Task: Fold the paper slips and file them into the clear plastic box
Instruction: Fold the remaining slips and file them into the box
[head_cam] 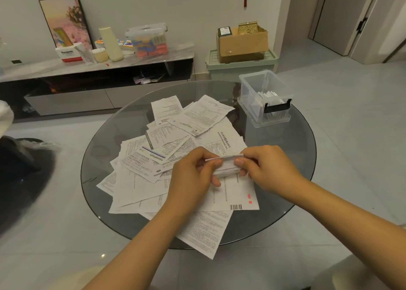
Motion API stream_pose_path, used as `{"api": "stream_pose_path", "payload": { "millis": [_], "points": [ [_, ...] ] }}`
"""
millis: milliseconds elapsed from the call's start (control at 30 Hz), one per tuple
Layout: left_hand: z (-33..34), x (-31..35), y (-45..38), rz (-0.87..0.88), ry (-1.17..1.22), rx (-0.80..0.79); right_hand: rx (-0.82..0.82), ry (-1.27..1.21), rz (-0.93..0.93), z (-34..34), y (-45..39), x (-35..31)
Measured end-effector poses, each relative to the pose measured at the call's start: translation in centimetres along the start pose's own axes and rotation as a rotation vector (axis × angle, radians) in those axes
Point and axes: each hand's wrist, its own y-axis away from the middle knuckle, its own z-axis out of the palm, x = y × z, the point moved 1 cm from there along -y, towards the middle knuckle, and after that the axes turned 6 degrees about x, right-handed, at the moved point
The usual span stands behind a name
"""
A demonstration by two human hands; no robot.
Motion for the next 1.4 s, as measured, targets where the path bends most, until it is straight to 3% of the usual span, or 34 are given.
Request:
{"api": "stream_pose_path", "payload": {
  "millis": [133, 333, 533, 900, 1100, 1267, 1400],
  "points": [
    [0.6, -0.5, -0.7, 0.034, -0.004, -0.027, -0.004, -0.078, 0.113, -0.8, -0.2, 0.8],
    [1.0, -1.3, -1.2, 0.272, -0.538, -0.041, 0.262, -0.207, 0.334, -3.5, -1.5, 4.1],
    [1.7, -2.2, -1.1, 0.282, -0.696, -0.165, 0.211, -0.272, 0.449, -3.7, -2.0, 5.4],
    [1.5, -1.5, -0.9, 0.438, -0.598, -0.058, 0.146, -0.146, 0.294, -3.2, -0.8, 4.3],
    [0.7, -0.8, -0.4, 0.350, -0.393, 0.060, -0.028, -0.175, 0.129, -2.6, -0.4, 2.7],
    [-0.2, -0.5, 0.3, 0.335, -0.361, 0.051, 0.058, -0.230, 0.074, -1.9, -0.9, 1.8],
    [-1.2, -1.3, 0.3, 0.306, -0.485, -0.013, 0.132, -0.181, -0.019, -1.7, -1.3, 0.6]
  ]
}}
